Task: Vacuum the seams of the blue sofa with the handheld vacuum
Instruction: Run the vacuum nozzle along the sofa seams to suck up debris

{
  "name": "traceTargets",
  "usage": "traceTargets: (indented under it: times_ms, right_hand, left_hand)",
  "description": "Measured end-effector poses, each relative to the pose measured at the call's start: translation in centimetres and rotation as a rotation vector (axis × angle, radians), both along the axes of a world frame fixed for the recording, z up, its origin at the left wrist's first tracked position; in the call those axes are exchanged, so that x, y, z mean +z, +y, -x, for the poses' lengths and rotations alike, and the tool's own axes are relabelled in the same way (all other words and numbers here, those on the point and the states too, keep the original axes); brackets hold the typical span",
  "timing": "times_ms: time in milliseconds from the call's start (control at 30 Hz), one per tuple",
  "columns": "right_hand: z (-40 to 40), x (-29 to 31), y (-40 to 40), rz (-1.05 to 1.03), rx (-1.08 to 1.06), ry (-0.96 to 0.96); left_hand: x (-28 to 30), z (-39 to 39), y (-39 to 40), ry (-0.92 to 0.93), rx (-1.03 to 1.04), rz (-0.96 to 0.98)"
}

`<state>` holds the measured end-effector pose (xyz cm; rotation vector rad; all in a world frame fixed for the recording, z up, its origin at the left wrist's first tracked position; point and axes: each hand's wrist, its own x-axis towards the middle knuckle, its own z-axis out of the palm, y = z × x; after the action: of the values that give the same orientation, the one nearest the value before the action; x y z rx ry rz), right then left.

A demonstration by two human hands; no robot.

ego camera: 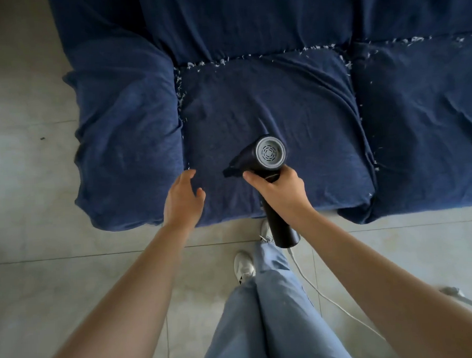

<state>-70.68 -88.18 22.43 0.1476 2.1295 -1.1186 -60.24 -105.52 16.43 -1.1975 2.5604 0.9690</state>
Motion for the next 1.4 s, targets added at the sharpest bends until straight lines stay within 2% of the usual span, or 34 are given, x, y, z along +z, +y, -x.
traceTargets:
  times_ms: [233,433,600,767,1000,1400]
  right_hand:
    - [5.2,-7.1,-2.0,0.010,0.137,-0.131]
    - [7.2,-12.3,-3.3,-0.031,0.293,-0.165]
    - [8.3,-15.9,-3.5,-0.020,0.294,-0.109]
    - [8.9,-17.6,-4.9,0.039,0.258,0.041]
    - [9.4,-19.0,-6.5,0.106,0.252,0.096]
    - [10.8,-20.2,-6.7,0.175,0.166,0.105]
  left_hand:
    - [-8.2,3.7,-5.2,-0.153,0.120,0.076]
    - [-15.1,5.4,-8.9,-0.295,-0.030,0.244]
    - [-18.3,5.9,-11.1,-0.382,-0.109,0.307]
    - [-20.7,5.6,-12.8,-0.447,-0.189,0.371]
    - [-22.4,4.0,-14.0,-0.440,-0.297,0.483]
    - [-22.8,3.9,-13.9,-0.436,-0.294,0.528]
